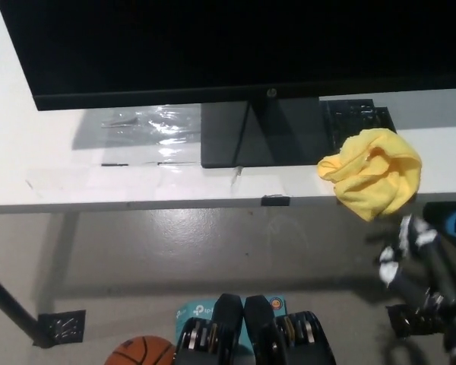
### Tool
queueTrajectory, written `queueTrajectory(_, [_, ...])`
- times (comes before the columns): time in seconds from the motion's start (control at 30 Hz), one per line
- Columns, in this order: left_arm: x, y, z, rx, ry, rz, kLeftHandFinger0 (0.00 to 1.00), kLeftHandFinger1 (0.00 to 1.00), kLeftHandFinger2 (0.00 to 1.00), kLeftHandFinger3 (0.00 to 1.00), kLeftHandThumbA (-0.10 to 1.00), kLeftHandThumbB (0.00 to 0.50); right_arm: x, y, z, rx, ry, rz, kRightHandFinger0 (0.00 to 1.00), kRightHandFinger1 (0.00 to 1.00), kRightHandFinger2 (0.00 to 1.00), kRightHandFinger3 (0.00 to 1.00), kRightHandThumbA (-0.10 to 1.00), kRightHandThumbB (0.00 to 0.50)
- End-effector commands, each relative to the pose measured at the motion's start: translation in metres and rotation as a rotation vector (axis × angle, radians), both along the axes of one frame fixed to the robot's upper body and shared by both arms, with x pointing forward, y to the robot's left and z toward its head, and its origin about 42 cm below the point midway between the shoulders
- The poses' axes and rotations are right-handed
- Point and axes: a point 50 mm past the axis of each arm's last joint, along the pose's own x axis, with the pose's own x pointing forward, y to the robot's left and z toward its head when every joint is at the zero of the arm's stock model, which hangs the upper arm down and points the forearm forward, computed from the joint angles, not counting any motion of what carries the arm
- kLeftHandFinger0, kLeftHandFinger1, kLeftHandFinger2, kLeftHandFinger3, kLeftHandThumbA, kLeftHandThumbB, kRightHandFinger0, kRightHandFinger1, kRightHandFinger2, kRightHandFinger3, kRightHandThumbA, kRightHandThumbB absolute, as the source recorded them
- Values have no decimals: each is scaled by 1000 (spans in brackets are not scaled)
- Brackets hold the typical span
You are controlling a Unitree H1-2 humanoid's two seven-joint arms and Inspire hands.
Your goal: The robot uses its right hand to pick up the cloth kept in the middle of the desk and use it to wipe the monitor in the middle of the desk by swiping its screen twice
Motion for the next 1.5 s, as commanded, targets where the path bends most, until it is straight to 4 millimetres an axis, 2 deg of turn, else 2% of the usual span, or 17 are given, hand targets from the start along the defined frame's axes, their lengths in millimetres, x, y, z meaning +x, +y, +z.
queueTrajectory(0.0, [0,2,8,16,-23,-1,525,543,712,941,233,0,5,-2,46,-36,-132,31,293,352,497,749,-16,113])
queueTrajectory(0.03, [0,2,7,16,-24,-2,534,558,724,939,230,0,8,-2,56,-62,-167,29,212,285,475,757,-11,113])
queueTrajectory(0.07, [0,2,7,21,-24,-3,527,554,725,950,231,0,13,-3,69,-85,-211,31,180,269,478,754,30,113])
queueTrajectory(0.13, [-1,3,4,17,-25,-5,521,545,720,945,229,0,22,-4,87,-117,-259,33,240,348,557,768,87,117])
queueTrajectory(0.2, [-1,3,3,10,-23,-4,517,533,714,941,233,5,29,-5,101,-134,-272,38,251,355,565,772,106,141])
queueTrajectory(0.23, [0,2,3,10,-24,-5,499,513,703,941,240,4,33,-6,107,-160,-277,32,329,475,635,798,141,165])
queueTrajectory(0.3, [0,1,3,8,-25,-6,491,507,699,941,242,2,38,-7,114,-195,-282,22,365,527,665,811,153,169])
queueTrajectory(0.33, [0,1,3,11,-24,-5,492,508,699,941,241,0,47,-8,121,-267,-274,6,582,804,873,877,195,199])
queueTrajectory(0.37, [0,0,4,11,-22,-6,505,517,701,942,242,0,51,-8,123,-267,-251,7,707,947,973,904,195,206])
queueTrajectory(0.4, [0,0,4,11,-20,-6,513,523,704,947,245,0,53,-8,124,-273,-238,4,783,1000,1000,924,217,218])
queueTrajectory(0.47, [1,-1,10,14,-23,-3,528,533,705,954,245,0,67,-11,122,-292,-196,-3,921,1000,1000,956,201,220])
queueTrajectory(0.53, [2,0,12,19,-26,-4,526,528,700,952,242,0,74,-11,120,-308,-174,-6,983,1000,1000,973,224,218])
queueTrajectory(0.57, [2,2,11,21,-30,-4,525,528,702,949,244,2,91,-15,110,-341,-135,-16,1000,1000,1000,978,253,217])
queueTrajectory(0.87, [5,3,12,34,-39,-8,516,536,717,947,238,0,143,-24,79,-361,18,-77,1000,1000,1000,1000,225,241])
queueTrajectory(1.23, [10,5,16,46,-47,-16,513,538,718,947,247,0,168,-25,61,-358,102,-113,1000,1000,1000,1000,266,252])
queueTrajectory(1.4, [13,4,19,51,-49,-23,500,526,705,928,297,0,172,-20,51,-364,157,-112,1000,1000,1000,1000,340,307])
queueTrajectory(1.47, [14,4,21,56,-53,-23,519,538,713,938,293,0,170,-16,47,-381,179,-107,1000,1000,1000,1000,371,308])
